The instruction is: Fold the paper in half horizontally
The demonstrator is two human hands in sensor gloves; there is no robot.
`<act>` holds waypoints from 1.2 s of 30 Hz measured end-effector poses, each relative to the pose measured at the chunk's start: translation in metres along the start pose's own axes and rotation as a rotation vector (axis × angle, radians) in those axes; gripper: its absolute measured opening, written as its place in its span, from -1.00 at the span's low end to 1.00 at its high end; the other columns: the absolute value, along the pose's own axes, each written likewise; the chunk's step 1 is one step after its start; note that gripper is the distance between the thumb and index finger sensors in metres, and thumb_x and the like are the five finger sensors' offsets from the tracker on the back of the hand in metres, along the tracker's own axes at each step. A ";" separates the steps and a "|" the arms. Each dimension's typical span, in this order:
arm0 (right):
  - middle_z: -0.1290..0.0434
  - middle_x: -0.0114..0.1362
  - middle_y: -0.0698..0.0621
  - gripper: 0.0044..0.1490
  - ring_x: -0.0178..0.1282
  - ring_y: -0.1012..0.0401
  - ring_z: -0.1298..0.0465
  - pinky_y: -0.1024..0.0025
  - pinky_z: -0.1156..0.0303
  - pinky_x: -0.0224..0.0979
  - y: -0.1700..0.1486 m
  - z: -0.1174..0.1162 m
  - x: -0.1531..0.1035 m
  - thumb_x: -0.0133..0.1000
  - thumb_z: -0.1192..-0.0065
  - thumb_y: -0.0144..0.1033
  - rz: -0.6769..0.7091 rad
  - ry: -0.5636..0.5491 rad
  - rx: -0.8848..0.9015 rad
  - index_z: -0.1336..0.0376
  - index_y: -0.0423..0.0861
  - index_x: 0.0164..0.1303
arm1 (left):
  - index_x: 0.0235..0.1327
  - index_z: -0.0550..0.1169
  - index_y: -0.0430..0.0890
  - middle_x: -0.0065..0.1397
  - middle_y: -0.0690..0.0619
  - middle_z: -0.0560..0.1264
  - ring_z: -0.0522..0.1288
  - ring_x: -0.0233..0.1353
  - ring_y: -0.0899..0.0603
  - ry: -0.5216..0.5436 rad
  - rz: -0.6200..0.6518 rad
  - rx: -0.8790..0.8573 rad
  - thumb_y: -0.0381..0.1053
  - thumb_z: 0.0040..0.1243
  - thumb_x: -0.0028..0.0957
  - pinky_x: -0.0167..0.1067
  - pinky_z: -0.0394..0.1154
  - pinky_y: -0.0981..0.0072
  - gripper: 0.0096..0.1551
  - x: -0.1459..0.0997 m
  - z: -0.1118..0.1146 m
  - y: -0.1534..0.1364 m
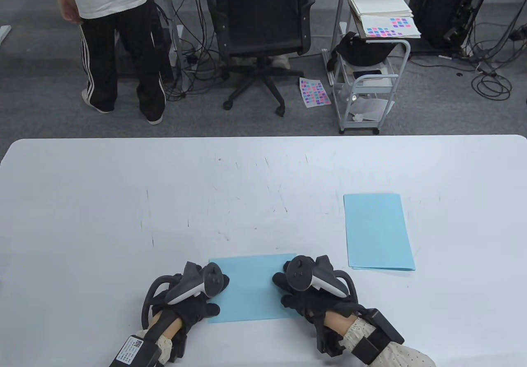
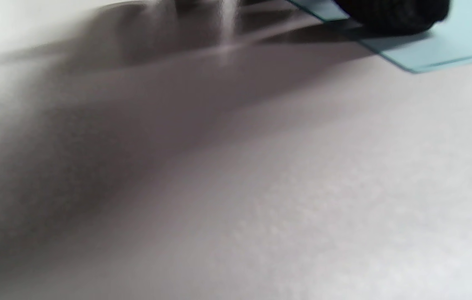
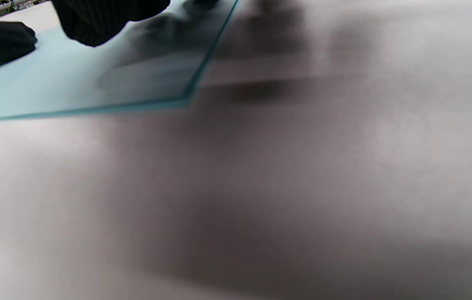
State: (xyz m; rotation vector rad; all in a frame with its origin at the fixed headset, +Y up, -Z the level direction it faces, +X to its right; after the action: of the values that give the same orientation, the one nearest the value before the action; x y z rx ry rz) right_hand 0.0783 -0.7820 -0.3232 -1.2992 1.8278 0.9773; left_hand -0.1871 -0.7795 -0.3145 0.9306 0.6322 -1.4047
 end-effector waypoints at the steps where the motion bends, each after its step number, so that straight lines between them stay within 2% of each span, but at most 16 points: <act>1: 0.24 0.76 0.27 -0.18 0.72 -0.03 0.40 -0.30 0.48 0.56 -0.001 -0.003 0.001 0.07 -0.12 0.01 -0.002 0.009 -0.013 0.09 0.38 0.54 | 0.34 0.03 0.61 0.66 0.51 -0.12 -0.09 0.76 -0.01 0.003 -0.003 0.007 0.30 0.12 -0.26 0.70 0.04 -0.09 -0.11 0.000 0.000 0.001; 8: 0.28 0.75 0.27 -0.17 0.71 -0.02 0.37 -0.29 0.47 0.58 -0.002 -0.004 0.002 0.07 -0.13 -0.02 0.009 0.015 -0.018 0.12 0.39 0.52 | 0.45 0.05 0.49 0.72 0.41 0.00 -0.04 0.77 -0.01 0.056 -0.022 0.087 0.30 0.13 -0.20 0.70 0.03 -0.11 -0.09 -0.005 -0.013 0.015; 17: 0.29 0.74 0.27 -0.17 0.71 -0.02 0.38 -0.29 0.46 0.58 -0.002 -0.004 0.003 0.07 -0.13 -0.02 0.009 0.024 -0.010 0.12 0.39 0.52 | 0.45 -0.05 0.53 0.72 0.46 -0.11 -0.17 0.78 0.07 0.060 0.052 0.030 0.33 0.06 -0.16 0.74 -0.09 -0.05 -0.08 0.007 -0.040 0.059; 24: 0.28 0.74 0.28 -0.17 0.71 -0.02 0.39 -0.29 0.46 0.58 -0.003 -0.004 0.003 0.07 -0.14 -0.03 0.020 0.017 0.012 0.11 0.38 0.53 | 0.43 -0.10 0.56 0.70 0.53 -0.18 -0.26 0.76 0.12 0.009 0.094 0.030 0.39 0.02 -0.19 0.75 -0.19 -0.01 -0.07 0.025 -0.034 0.084; 36: 0.27 0.75 0.27 -0.18 0.71 -0.02 0.38 -0.29 0.45 0.58 -0.003 -0.004 0.003 0.08 -0.13 -0.02 0.014 0.011 0.002 0.11 0.39 0.52 | 0.42 -0.01 0.60 0.68 0.60 -0.14 -0.23 0.77 0.10 -0.011 0.082 0.056 0.41 0.00 -0.21 0.74 -0.16 -0.05 -0.13 0.029 -0.028 0.086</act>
State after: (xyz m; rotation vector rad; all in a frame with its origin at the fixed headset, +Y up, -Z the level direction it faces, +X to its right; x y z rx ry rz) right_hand 0.0796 -0.7875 -0.3240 -1.2945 1.8485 0.9770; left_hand -0.0956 -0.7782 -0.3388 0.9825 0.5431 -1.3593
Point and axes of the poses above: the tracker on the back of each hand, its own y axis roughly to the thumb side, its own x axis roughly from the wrist to the fingertips, z = x × y, the point moved 1 cm from there along x, roughly from the wrist to the fingertips
